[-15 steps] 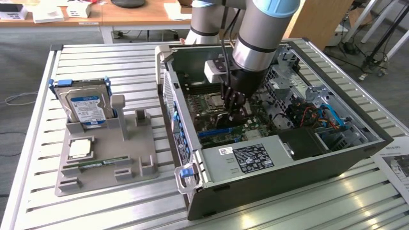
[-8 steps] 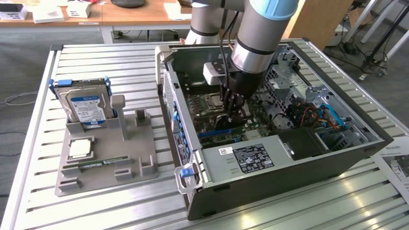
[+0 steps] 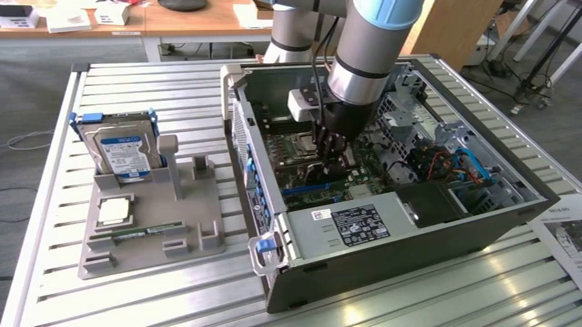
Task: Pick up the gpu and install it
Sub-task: 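Insert the gpu into the slot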
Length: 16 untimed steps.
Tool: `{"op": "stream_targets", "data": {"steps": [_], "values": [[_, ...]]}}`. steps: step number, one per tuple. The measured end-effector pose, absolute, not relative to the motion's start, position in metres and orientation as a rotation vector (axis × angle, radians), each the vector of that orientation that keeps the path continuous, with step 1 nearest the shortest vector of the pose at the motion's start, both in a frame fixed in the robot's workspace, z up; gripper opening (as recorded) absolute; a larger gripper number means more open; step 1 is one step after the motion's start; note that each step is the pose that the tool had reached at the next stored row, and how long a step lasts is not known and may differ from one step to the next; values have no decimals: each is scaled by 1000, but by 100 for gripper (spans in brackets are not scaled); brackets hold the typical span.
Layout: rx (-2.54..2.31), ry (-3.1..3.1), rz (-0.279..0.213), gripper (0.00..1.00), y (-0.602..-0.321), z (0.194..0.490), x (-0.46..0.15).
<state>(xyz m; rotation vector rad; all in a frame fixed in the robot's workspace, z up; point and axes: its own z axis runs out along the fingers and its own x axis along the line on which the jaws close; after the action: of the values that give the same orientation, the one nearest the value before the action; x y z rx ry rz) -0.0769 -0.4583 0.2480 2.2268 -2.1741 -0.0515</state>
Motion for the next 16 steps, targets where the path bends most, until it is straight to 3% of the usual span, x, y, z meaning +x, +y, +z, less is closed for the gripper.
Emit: {"op": "stream_targets", "data": {"steps": [16], "values": [[2222,-2169,-41,27,-454,244,-80]]}}
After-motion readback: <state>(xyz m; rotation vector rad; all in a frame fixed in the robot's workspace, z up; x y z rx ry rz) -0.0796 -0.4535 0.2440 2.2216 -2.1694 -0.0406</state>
